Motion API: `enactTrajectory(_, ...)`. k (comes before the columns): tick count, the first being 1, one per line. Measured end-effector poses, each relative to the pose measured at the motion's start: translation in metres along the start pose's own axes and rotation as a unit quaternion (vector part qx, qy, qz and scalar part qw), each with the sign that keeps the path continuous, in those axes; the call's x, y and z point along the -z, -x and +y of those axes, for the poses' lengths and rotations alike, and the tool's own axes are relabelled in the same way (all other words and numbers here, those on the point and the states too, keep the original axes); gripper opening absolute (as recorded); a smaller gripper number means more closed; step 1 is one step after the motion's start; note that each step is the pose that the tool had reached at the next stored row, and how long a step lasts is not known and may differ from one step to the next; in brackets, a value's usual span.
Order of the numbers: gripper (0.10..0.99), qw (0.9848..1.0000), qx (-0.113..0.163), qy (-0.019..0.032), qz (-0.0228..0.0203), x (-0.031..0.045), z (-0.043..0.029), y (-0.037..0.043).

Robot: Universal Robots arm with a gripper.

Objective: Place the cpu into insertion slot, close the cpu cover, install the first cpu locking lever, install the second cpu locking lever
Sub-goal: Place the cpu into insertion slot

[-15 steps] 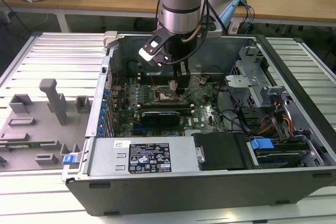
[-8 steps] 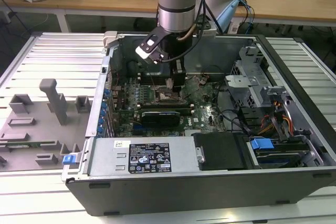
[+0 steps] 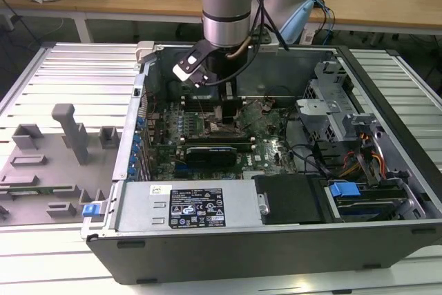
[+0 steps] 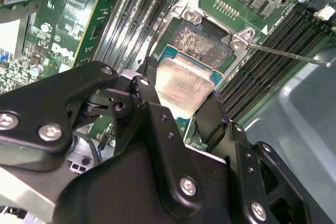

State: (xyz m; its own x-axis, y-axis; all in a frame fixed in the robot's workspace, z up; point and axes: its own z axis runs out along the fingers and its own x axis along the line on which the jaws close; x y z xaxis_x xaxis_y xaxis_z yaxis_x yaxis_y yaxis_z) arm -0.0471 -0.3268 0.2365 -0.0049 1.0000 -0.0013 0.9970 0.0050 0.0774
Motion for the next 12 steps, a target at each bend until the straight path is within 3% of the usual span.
enactTrajectory(5,0.541,1.0,0.003,-0.0001,0.0003,-0.0061,-0.0042,0.0)
enactTrajectory(12,0.541,0.9991,0.042,0.0,0.0033,-0.011,-0.0048,-0.001)
